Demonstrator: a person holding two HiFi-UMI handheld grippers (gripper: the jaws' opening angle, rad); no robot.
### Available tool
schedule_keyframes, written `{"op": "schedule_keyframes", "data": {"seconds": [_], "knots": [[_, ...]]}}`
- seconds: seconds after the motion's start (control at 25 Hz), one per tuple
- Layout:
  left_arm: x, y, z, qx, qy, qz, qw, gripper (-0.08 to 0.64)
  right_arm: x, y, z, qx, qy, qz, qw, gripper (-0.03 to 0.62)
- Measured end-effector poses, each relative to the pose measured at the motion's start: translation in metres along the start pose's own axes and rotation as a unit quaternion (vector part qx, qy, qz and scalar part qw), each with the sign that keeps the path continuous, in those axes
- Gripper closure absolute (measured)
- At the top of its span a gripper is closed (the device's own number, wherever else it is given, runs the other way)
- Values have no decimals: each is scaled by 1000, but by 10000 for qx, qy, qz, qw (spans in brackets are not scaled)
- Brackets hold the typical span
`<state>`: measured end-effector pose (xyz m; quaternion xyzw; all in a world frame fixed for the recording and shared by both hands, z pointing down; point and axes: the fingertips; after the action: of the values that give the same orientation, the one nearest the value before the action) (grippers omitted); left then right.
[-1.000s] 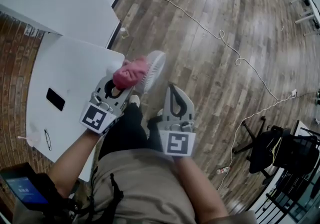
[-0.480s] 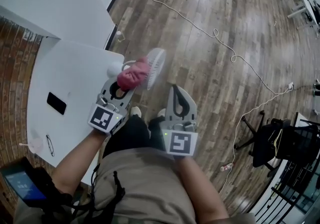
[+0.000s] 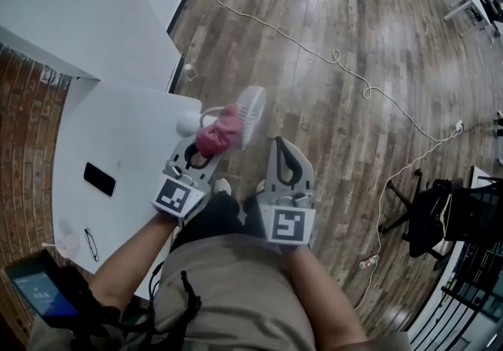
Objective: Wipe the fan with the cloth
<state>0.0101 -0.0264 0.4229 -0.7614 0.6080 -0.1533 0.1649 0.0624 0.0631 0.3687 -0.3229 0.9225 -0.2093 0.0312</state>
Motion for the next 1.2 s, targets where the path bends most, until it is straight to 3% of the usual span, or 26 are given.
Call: {"op": "schedule_keyframes", "data": {"seconds": [1.2], "knots": [[-21, -17, -56, 516, 202, -393, 9977, 468, -9, -9, -23, 305, -77, -116, 9994, 594]]}}
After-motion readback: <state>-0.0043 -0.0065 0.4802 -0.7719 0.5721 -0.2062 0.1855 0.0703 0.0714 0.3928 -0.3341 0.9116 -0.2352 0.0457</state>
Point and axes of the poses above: the fingertips, and each gripper's own axes: y backward along the fingers, x to its left, z out of its top, and after that the axes turned 12 degrees about x, right-handed
